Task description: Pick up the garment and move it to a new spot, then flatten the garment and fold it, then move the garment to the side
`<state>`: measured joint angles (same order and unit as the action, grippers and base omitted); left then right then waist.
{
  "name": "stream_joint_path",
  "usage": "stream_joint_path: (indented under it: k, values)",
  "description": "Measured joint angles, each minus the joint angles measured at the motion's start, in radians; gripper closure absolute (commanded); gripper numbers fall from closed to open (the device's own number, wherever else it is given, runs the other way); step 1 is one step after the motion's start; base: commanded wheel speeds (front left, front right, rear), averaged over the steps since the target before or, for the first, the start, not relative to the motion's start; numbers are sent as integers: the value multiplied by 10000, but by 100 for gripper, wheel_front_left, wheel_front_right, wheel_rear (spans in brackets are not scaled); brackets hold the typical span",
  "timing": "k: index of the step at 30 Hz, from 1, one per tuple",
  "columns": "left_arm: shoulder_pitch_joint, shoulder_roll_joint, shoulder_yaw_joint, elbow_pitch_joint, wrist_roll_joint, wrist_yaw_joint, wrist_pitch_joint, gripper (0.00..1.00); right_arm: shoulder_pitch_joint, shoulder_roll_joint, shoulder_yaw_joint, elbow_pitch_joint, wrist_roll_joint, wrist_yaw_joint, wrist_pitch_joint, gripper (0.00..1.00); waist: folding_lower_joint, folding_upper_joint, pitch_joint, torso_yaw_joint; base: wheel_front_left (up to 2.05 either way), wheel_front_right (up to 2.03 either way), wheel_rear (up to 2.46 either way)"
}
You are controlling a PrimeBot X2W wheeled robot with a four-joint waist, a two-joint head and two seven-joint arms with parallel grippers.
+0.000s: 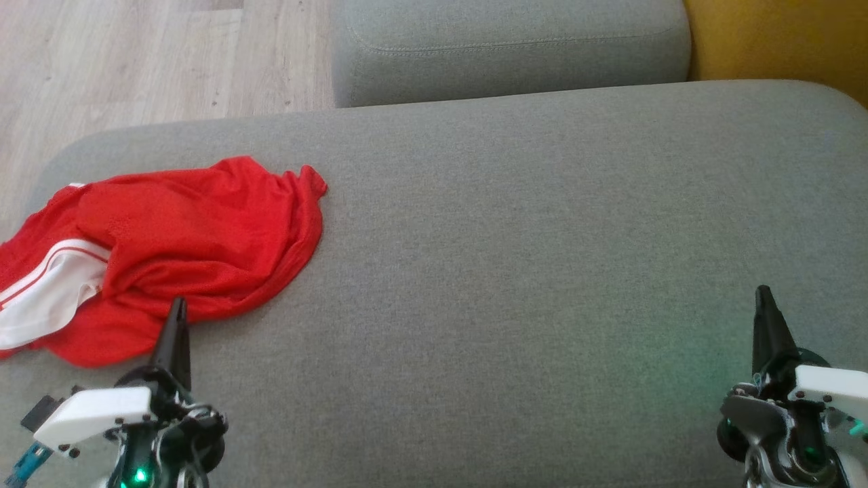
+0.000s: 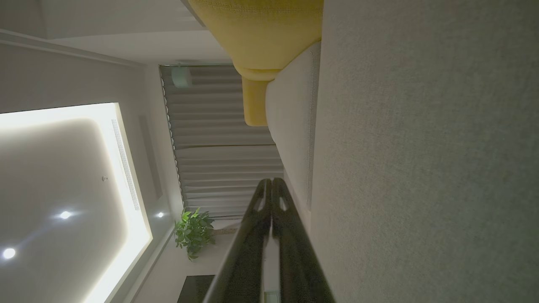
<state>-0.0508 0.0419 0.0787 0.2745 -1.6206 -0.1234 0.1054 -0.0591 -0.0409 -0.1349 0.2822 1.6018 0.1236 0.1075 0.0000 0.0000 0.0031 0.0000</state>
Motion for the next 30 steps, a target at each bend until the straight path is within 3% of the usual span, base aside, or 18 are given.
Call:
stream_joint_path:
  k: [1,2,17,30]
  values:
    - [0,0,0,0,0,0,0,100,0,0,0,0,-2,0,0,100,0,0,0,0,0,0,0]
    - [3,-2,-4,19,0,6,0,0,3,2,2,21,-2,0,-2,0,0,0,0,0,0,0,0]
    - [482,-90,-259,165,359,105,-382,0,485,21,280,244,-585,-10,-343,0,0,0,-5,-38,0,0,0]
    - [518,-90,-439,-171,1781,362,-767,0,493,21,616,-176,-2824,-10,-725,0,0,0,-25,-57,0,0,0]
